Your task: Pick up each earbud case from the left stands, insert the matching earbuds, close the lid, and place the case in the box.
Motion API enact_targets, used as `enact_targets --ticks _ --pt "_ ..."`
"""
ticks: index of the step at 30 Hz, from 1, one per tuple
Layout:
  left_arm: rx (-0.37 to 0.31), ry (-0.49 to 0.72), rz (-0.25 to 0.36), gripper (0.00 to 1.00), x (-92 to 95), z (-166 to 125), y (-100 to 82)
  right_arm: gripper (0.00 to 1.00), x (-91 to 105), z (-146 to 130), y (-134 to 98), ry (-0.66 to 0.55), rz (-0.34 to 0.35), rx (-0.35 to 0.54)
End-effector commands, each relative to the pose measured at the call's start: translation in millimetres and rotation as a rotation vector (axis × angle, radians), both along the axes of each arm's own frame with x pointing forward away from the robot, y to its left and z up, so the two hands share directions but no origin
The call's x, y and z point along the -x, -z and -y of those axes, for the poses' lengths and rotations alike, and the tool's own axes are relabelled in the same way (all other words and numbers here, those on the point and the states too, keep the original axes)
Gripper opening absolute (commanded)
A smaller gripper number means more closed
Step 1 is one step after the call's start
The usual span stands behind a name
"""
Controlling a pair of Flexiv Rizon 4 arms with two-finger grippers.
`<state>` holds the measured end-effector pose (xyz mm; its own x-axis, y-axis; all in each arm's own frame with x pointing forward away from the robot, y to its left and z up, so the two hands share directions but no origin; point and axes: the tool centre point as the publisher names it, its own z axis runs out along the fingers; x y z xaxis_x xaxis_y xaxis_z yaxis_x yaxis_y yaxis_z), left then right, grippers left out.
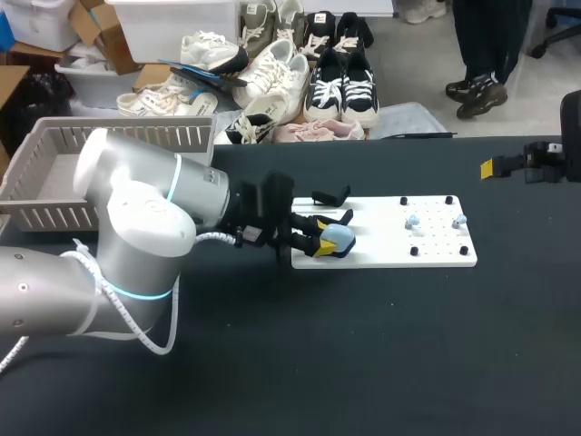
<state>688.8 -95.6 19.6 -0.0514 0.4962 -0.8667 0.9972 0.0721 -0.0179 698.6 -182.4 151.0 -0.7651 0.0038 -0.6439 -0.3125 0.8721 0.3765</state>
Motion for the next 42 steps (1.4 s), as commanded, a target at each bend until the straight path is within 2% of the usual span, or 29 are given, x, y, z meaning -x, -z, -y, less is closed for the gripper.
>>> enact_targets --ticks 1,10,20,29,35,42 --pt "0.022 -0.005 -0.003 0.00 -0.7 -7 -8.8 1.00 -0.5 2 1 -0.006 0.000 -0.004" --pt "0.038 -0.010 0.015 0.00 -7.0 -10 -28.8 1.00 -0.5 2 1 -0.006 0.000 -0.004" --pt "0.056 -0.034 0.042 0.00 -12.3 3 -46.7 1.00 -0.5 2 1 -0.006 0.000 -0.004" --pt "0.058 -0.066 0.067 0.00 -25.9 22 -63.9 1.00 -3.4 -36 3 -0.139 -0.011 0.049" --pt "0.060 -0.068 0.085 0.00 -35.7 31 -70.8 1.00 4.6 -61 5 -0.234 -0.030 0.085" --pt "0.051 -0.040 0.111 0.00 -38.2 41 -74.6 1.00 12.9 -85 12 -0.306 -0.047 0.079"
